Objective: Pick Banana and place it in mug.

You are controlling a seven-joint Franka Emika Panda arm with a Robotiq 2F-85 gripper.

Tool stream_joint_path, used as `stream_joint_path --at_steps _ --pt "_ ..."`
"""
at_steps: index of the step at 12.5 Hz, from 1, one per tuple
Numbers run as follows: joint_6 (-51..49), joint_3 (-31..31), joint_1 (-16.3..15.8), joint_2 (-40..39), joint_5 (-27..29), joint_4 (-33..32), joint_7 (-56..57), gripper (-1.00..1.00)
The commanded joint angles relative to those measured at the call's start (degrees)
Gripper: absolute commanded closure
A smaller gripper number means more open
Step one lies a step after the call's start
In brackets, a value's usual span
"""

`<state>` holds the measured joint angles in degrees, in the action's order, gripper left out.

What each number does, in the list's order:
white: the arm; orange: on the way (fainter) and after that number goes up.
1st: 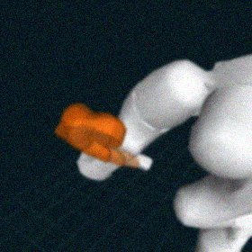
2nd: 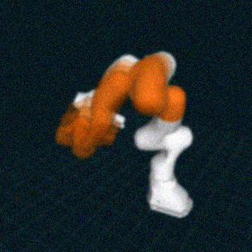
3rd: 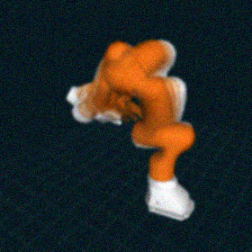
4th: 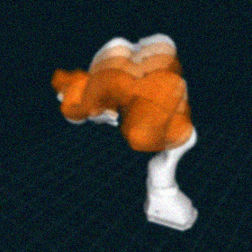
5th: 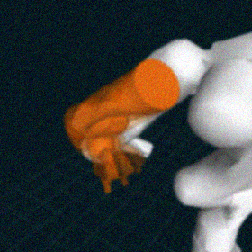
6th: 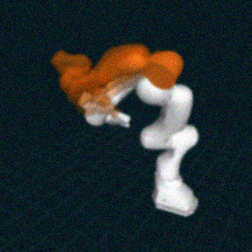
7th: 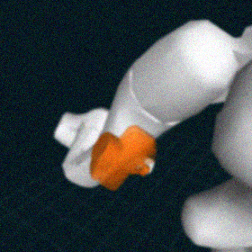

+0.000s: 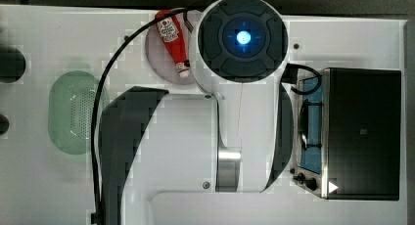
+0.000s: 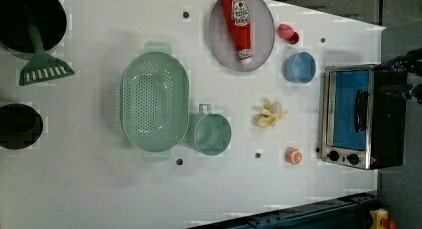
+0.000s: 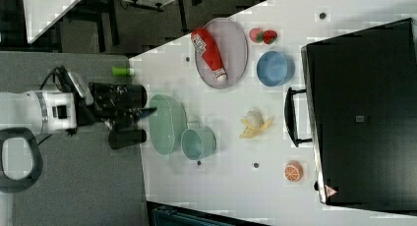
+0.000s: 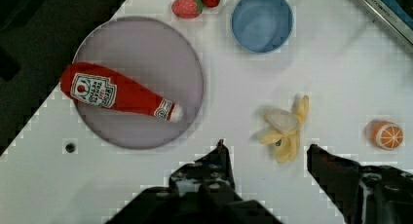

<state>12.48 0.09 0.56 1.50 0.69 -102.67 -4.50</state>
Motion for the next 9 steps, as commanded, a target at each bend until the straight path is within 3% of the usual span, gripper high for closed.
stream_joint_path --at_steps 1,3,6,9 --pt "-11.1 -0.1 0.8 18.8 -1.0 -8.8 1.6 -0.59" --pt "-11.2 0.0 0.8 18.6 -1.0 -9.0 1.7 -1.0" --pt "-10.0 -0.1 0.8 17.0 -1.0 -12.1 3.0 -1.0" --pt "-2.8 -0.4 0.8 14.4 -1.0 -18.8 6.3 -1.0"
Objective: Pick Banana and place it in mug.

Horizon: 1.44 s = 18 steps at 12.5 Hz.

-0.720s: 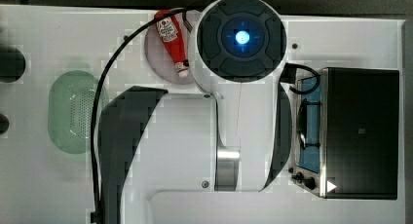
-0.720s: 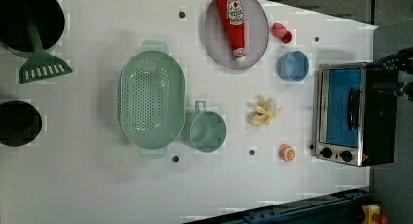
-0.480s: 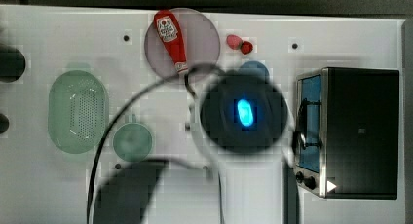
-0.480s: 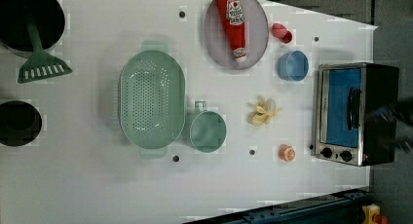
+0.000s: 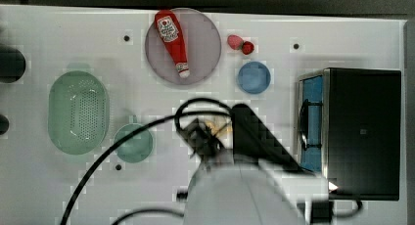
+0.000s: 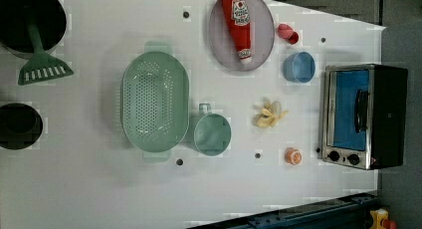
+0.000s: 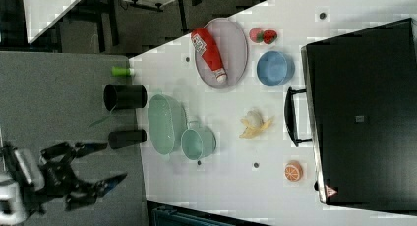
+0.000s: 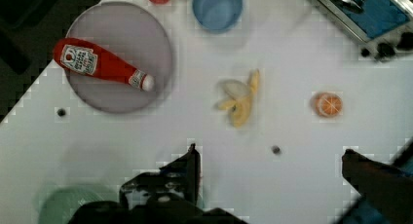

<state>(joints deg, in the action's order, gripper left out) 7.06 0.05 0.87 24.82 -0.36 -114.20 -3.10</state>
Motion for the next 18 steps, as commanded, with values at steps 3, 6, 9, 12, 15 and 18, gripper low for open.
stream_joint_path --at_steps 3,6,9,12,15,18 --pt "13.5 -0.4 0.4 -11.7 0.0 -15.4 6.7 -1.0" --pt "25.6 -0.7 0.6 -14.3 0.0 -23.4 8.5 -1.0" --pt "34.2 -1.6 0.6 -18.0 -0.2 -28.3 15.2 -1.0" --pt "38.9 -2.8 0.6 -24.0 -0.2 -28.4 30.8 -1.0" --pt "48.5 -3.6 0.6 -31.1 -0.2 -28.4 38.4 -1.0" --pt "55.3 -3.5 0.6 -38.0 -0.1 -28.0 38.4 -1.0"
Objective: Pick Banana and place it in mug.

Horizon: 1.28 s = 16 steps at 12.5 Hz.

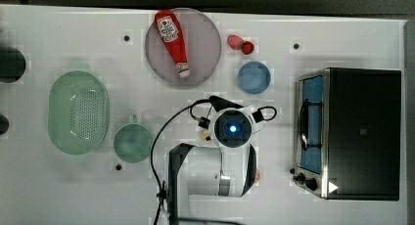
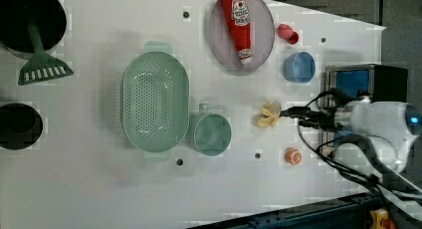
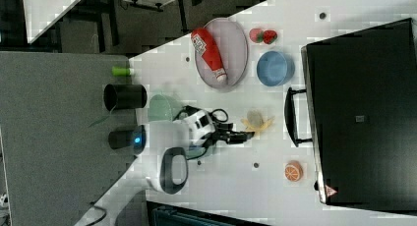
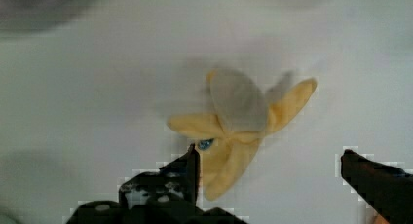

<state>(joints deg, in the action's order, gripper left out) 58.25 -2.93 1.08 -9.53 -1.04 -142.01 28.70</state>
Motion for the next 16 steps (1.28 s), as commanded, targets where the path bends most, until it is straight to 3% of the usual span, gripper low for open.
stream_joint_path --at_steps 1,6,7,13,16 --pt "6.6 -0.5 0.3 -5.6 0.6 -0.1 6.6 -1.0" --pt "12.4 0.6 0.2 -10.9 0.7 -0.2 6.3 -1.0" --pt "12.4 0.7 0.2 -11.2 0.7 -0.2 6.1 -0.93" --pt "12.8 0.9 0.3 -10.2 0.7 0.0 6.1 0.45" --pt "10.7 0.6 0.4 -5.1 0.7 -0.1 6.1 0.46"
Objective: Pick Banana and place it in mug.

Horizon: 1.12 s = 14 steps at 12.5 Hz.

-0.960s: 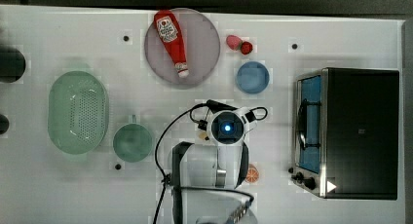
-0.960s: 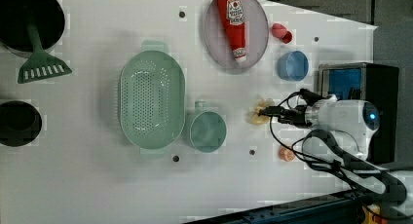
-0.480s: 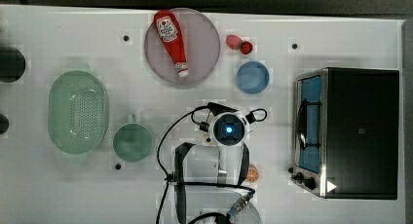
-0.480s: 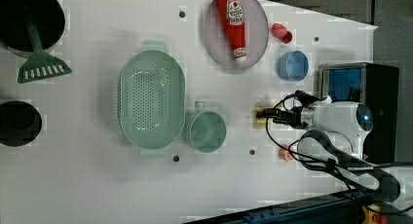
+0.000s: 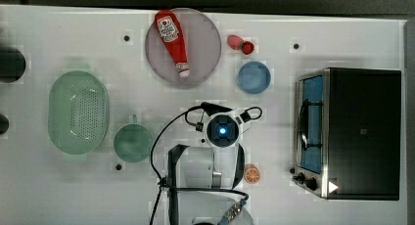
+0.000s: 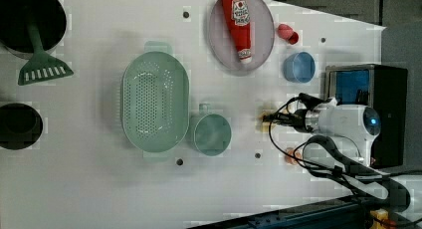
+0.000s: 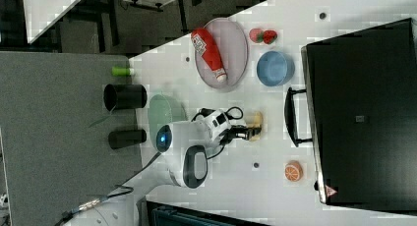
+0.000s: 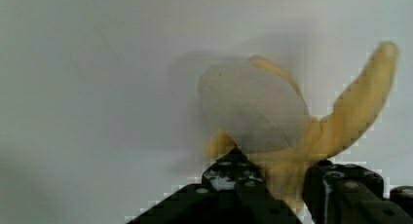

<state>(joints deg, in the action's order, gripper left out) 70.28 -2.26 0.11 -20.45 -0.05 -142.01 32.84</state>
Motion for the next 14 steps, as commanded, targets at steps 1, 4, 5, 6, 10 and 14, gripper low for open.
stream_joint_path --at_steps 1,4,5,6,10,14 --pt "-4.1 -0.2 1.4 8.4 -0.3 0.0 1.9 0.46" --pt "-15.6 -0.4 1.4 18.3 -0.2 0.9 1.9 0.46" --pt "-19.4 -0.5 1.4 21.8 -0.2 1.6 1.9 0.46" --pt "-23.6 -0.3 1.3 25.1 -0.2 2.5 1.9 0.46" --pt "-42.2 0.3 1.2 34.9 -0.2 8.0 0.2 0.45" --pt "-48.2 5.3 0.3 38.9 -0.2 10.9 -4.8 0.46"
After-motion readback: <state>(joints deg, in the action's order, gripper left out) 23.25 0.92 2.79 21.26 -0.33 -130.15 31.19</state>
